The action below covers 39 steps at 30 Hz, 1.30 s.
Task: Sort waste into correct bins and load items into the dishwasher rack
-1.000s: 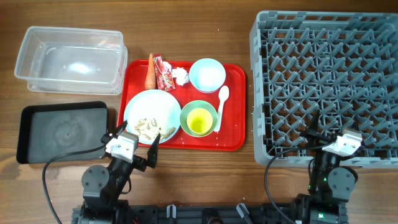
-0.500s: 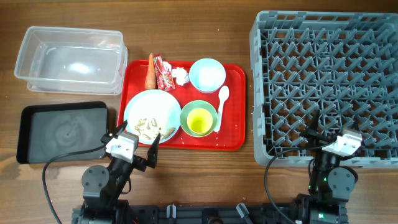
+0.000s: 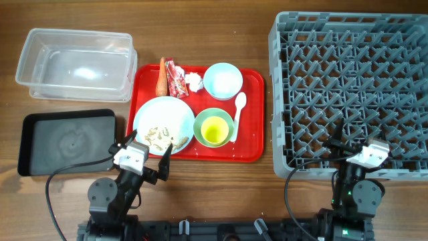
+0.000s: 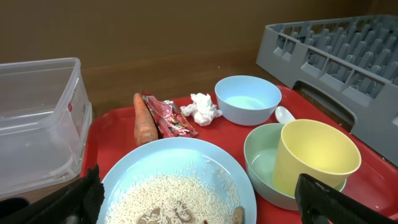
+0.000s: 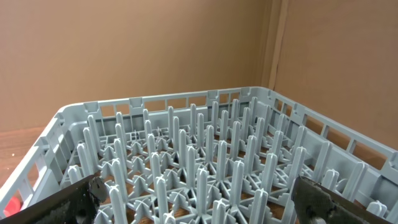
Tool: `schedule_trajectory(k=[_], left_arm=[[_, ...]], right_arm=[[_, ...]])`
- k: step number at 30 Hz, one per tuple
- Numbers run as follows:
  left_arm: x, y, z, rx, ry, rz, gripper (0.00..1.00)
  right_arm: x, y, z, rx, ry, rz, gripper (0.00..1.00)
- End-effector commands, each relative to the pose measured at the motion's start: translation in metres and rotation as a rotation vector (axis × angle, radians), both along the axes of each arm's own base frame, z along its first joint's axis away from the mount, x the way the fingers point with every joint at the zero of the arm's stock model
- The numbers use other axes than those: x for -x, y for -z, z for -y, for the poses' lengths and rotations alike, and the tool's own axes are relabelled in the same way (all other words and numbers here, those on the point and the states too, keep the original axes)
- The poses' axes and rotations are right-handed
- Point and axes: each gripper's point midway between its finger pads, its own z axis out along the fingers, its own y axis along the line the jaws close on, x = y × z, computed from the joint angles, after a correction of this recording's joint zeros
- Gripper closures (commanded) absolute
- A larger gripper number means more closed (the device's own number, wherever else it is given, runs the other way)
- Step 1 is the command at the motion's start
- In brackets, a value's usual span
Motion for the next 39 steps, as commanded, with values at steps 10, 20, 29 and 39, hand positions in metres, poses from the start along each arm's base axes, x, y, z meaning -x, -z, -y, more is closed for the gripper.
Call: schedule_trajectory(k=[10, 20, 29, 39], left_arm=[[0.000, 0.001, 0.001, -0.008, 0.010, 0.009, 0.00], [0.000, 0.001, 0.001, -0.008, 0.010, 0.009, 0.00], [0.000, 0.001, 0.001, -0.008, 0.010, 0.008, 0.00], [-0.007, -0.013, -0.012, -0.019, -0.072, 0.069, 0.00]], right_arm=[[0.000, -0.001, 0.001, 0.012, 0.006, 0.000, 0.00], [0.000, -0.001, 0.001, 0.012, 0.006, -0.001, 0.00], [0.000, -0.001, 0.001, 0.012, 0.006, -0.001, 0.00], [-0.003, 0.000, -0.008, -0.023, -0.052, 0.009, 0.00]])
